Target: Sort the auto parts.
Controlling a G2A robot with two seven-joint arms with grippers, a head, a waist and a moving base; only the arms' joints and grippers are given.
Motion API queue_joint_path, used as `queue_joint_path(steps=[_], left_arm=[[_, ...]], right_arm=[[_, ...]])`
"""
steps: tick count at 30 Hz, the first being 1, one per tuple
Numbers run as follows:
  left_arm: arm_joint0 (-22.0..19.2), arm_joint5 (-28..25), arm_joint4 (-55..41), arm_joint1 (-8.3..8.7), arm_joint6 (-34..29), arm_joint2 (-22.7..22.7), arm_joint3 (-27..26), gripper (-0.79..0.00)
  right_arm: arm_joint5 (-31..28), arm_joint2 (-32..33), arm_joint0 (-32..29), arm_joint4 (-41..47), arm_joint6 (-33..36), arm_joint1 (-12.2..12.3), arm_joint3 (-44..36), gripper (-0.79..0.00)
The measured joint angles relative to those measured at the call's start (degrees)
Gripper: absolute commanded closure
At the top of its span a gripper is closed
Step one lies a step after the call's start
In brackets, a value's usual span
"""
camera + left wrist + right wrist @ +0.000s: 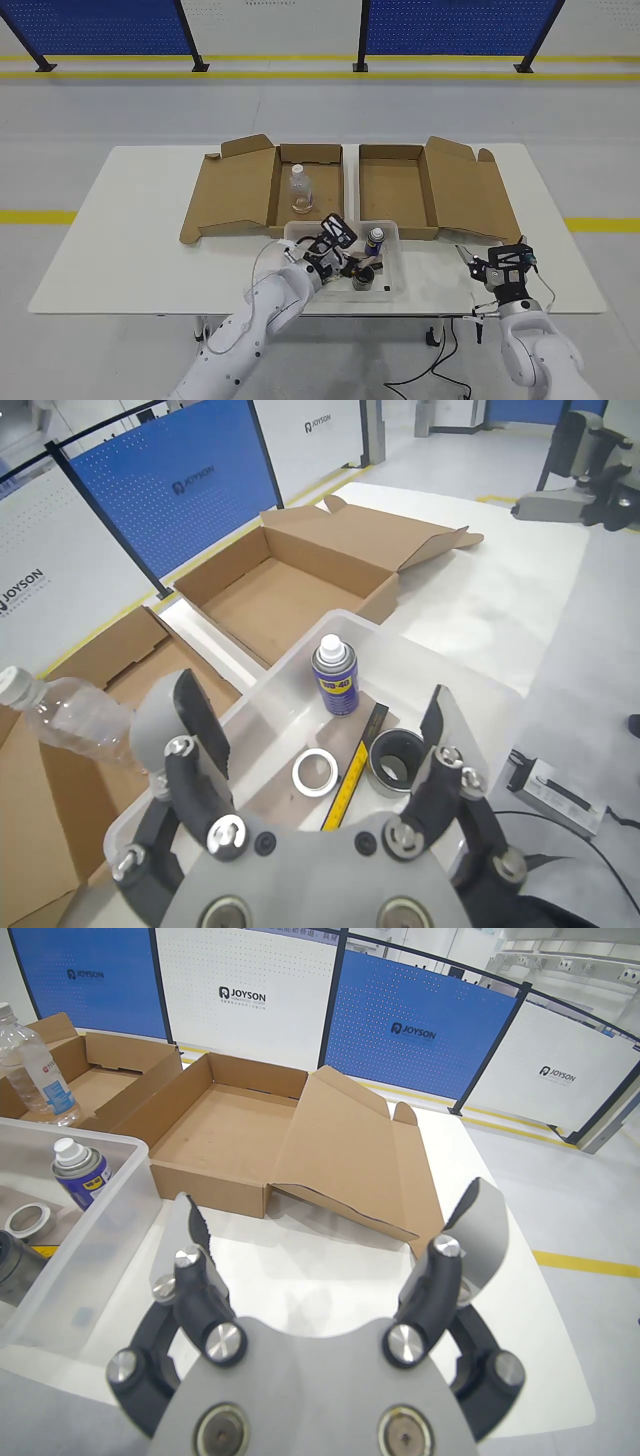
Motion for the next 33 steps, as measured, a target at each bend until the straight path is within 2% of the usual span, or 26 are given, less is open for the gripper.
queue_joint_path(steps=[6, 7, 8, 9, 10, 11, 17, 31, 32, 33], left_arm=[[-3.38, 1.27, -1.97, -1.23, -0.10, 3.01, 5.76, -0.683], [-3.87, 1.49, -2.04, -1.44, 0.03, 3.54, 6.58, -0.594], [-4.39, 1.70, -2.04, -1.64, 0.21, 4.06, 7.41, -0.566], [-5.12, 1.97, -2.04, -1.91, 0.55, 4.69, 8.56, -0.585], [-5.67, 2.18, -2.05, -2.11, 0.79, 5.11, 9.47, -0.563], [-6.23, 2.40, -2.05, -2.31, 0.96, 5.50, 10.40, -0.508], [-9.05, 3.47, -2.04, -3.55, 1.79, 8.00, 15.37, -0.533], [-13.97, 4.76, -3.32, -6.22, 3.75, 11.45, 25.02, -0.483], [-14.24, 4.85, -3.58, -6.38, 3.78, 11.55, 25.49, -0.468], [-14.61, 4.94, -3.91, -6.60, 3.85, 11.67, 26.10, -0.416]], right_arm=[[0.00, 0.00, 0.00, 0.00, 0.00, 0.00, 0.00, -0.785], [0.00, 0.00, 0.00, 0.00, 0.00, 0.00, 0.00, -0.785], [0.00, 0.00, 0.00, 0.00, 0.00, 0.00, 0.00, -0.785], [0.00, 0.00, 0.00, 0.00, 0.00, 0.00, 0.00, -0.785], [0.00, 0.00, 0.00, 0.00, 0.00, 0.00, 0.00, -0.785], [0.00, 0.00, 0.00, 0.00, 0.00, 0.00, 0.00, -0.785], [0.00, 0.00, 0.00, 0.00, 0.00, 0.00, 0.00, -0.785], [0.00, 0.00, 0.00, 0.00, 0.00, 0.00, 0.00, -0.785], [0.00, 0.00, 0.00, 0.00, 0.00, 0.00, 0.00, -0.785], [0.00, 0.00, 0.00, 0.00, 0.00, 0.00, 0.00, -0.785]])
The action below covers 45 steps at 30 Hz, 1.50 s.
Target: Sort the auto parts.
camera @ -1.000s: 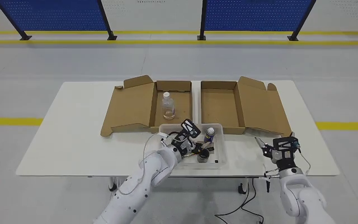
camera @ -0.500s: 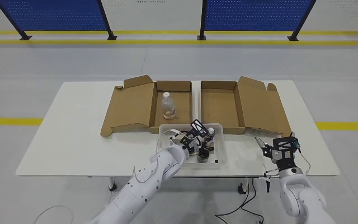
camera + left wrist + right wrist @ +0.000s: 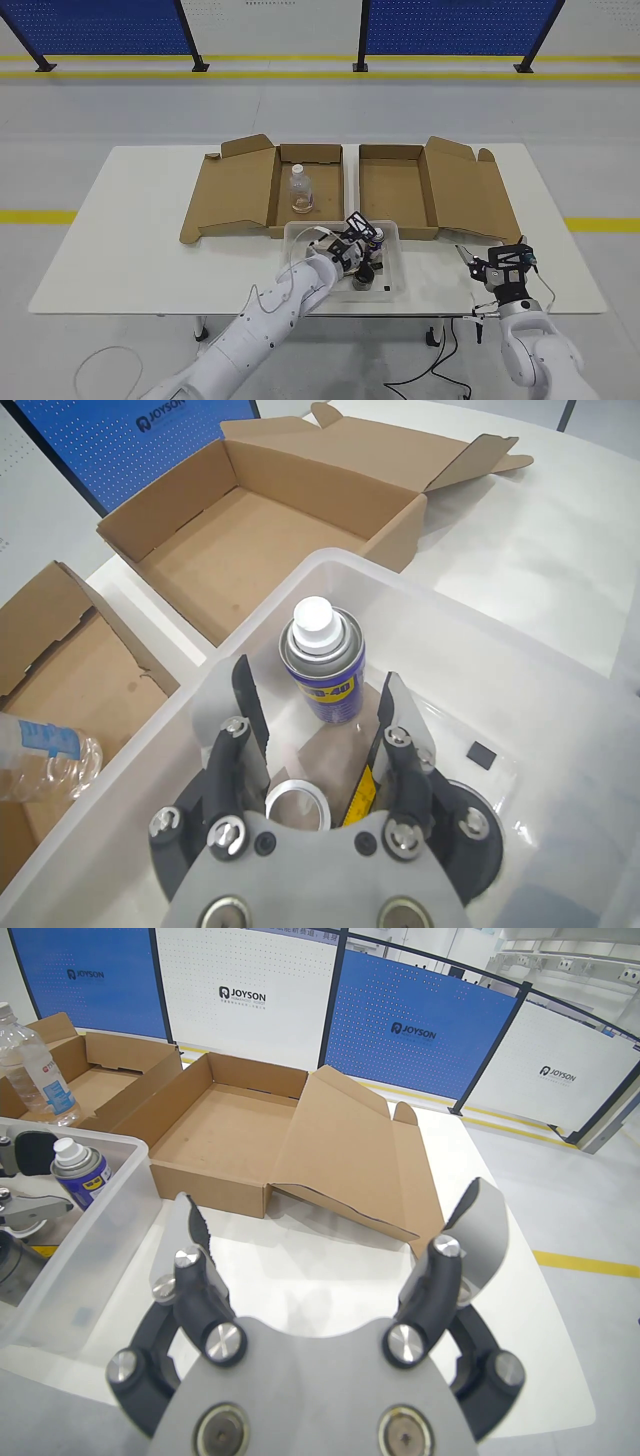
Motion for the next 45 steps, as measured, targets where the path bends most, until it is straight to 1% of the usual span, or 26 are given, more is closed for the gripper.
queue_joint_path(steps=[4, 9, 18, 20, 24, 33, 45], left_arm=[[-1.36, -0.10, -1.36, -0.70, 0.43, 0.18, 2.12, -0.382], [-2.83, -0.58, -2.98, -1.52, 0.86, 0.36, 4.35, -0.385], [-3.99, -1.83, -4.84, -2.71, 0.94, 1.02, 6.78, -0.382], [-4.04, -2.15, -5.06, -2.91, 0.88, 1.20, 7.25, -0.345], [-4.53, -2.69, -5.94, -3.38, 0.87, 1.29, 8.71, -0.332], [-6.08, -2.04, -6.72, -4.49, 1.78, 1.49, 12.34, -0.336], [-6.99, -2.62, -7.00, -5.68, 3.30, 1.95, 15.24, -0.385]], right_arm=[[0.00, 0.00, 0.00, 0.00, 0.00, 0.00, 0.00, -0.785], [0.00, 0.00, 0.00, 0.00, 0.00, 0.00, 0.00, -0.785], [0.00, 0.00, 0.00, 0.00, 0.00, 0.00, 0.00, -0.785], [0.00, 0.00, 0.00, 0.00, 0.00, 0.00, 0.00, -0.785], [0.00, 0.00, 0.00, 0.00, 0.00, 0.00, 0.00, -0.785], [0.00, 0.00, 0.00, 0.00, 0.00, 0.00, 0.00, -0.785], [0.00, 0.00, 0.00, 0.00, 0.00, 0.00, 0.00, -0.785]])
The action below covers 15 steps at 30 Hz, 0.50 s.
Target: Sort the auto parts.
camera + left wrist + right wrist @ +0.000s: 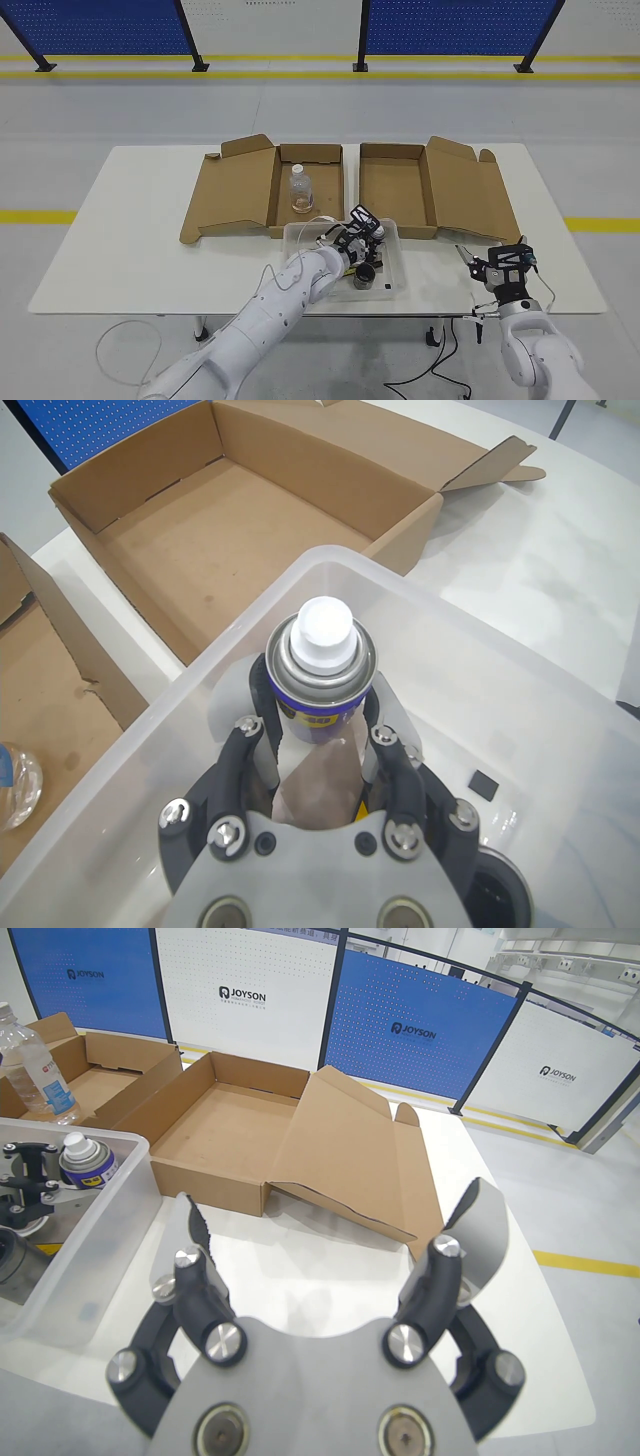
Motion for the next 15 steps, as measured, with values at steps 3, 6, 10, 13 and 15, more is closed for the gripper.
queue_joint_path(steps=[3, 6, 10, 13, 15], left_arm=[[-0.25, 0.02, 0.00, -0.25, 0.17, 0.02, 0.62, -0.388], [-0.62, -0.21, -0.03, -0.52, 0.45, 0.04, 1.38, -0.391], [-1.04, -0.49, -0.29, -0.91, 0.75, 0.10, 2.25, -0.391], [-1.34, -0.59, -0.31, -1.19, 0.93, 0.17, 2.86, -0.332], [-1.50, -0.61, -0.36, -1.37, 1.11, 0.16, 3.30, -0.231]], right_arm=[[0.00, 0.00, 0.00, 0.00, 0.00, 0.00, 0.00, -0.785], [0.00, 0.00, 0.00, 0.00, 0.00, 0.00, 0.00, -0.785], [0.00, 0.00, 0.00, 0.00, 0.00, 0.00, 0.00, -0.785], [0.00, 0.00, 0.00, 0.00, 0.00, 0.00, 0.00, -0.785], [0.00, 0.00, 0.00, 0.00, 0.00, 0.00, 0.00, -0.785]])
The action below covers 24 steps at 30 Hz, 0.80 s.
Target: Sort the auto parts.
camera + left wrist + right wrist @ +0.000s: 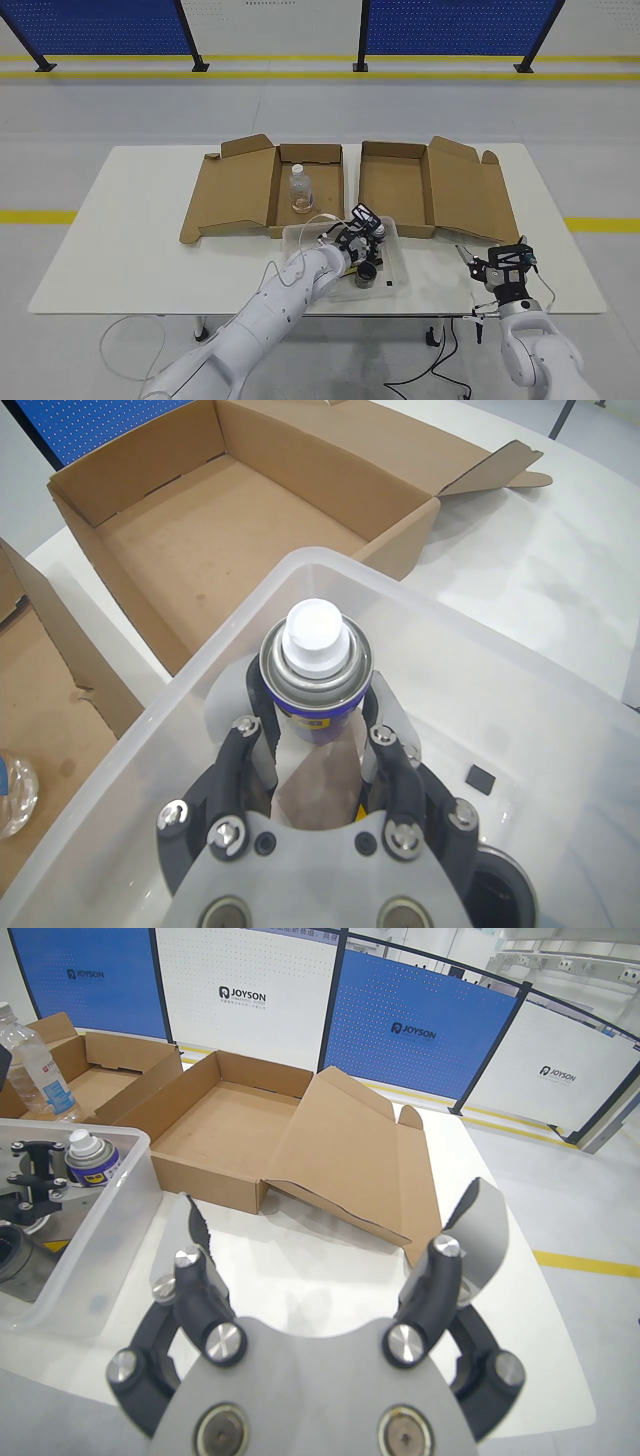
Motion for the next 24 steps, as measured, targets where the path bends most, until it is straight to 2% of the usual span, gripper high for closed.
queue_joint_path(steps=[4, 21, 23, 24], left_arm=[[-0.26, -0.36, 0.16, -0.22, 0.26, -0.02, 0.71, 0.000], [1.27, -3.12, 3.00, 0.58, -0.06, -1.49, -2.71, 0.000], [1.66, -3.29, 3.29, 0.79, -0.33, -1.83, -3.47, -0.099], [1.94, -3.38, 3.41, 0.92, -0.51, -2.08, -4.00, -0.252]], right_arm=[[0.00, 0.00, 0.00, 0.00, 0.00, 0.00, 0.00, -0.785], [0.00, 0.00, 0.00, 0.00, 0.00, 0.00, 0.00, -0.785], [0.00, 0.00, 0.00, 0.00, 0.00, 0.00, 0.00, -0.785], [0.00, 0.00, 0.00, 0.00, 0.00, 0.00, 0.00, -0.785]])
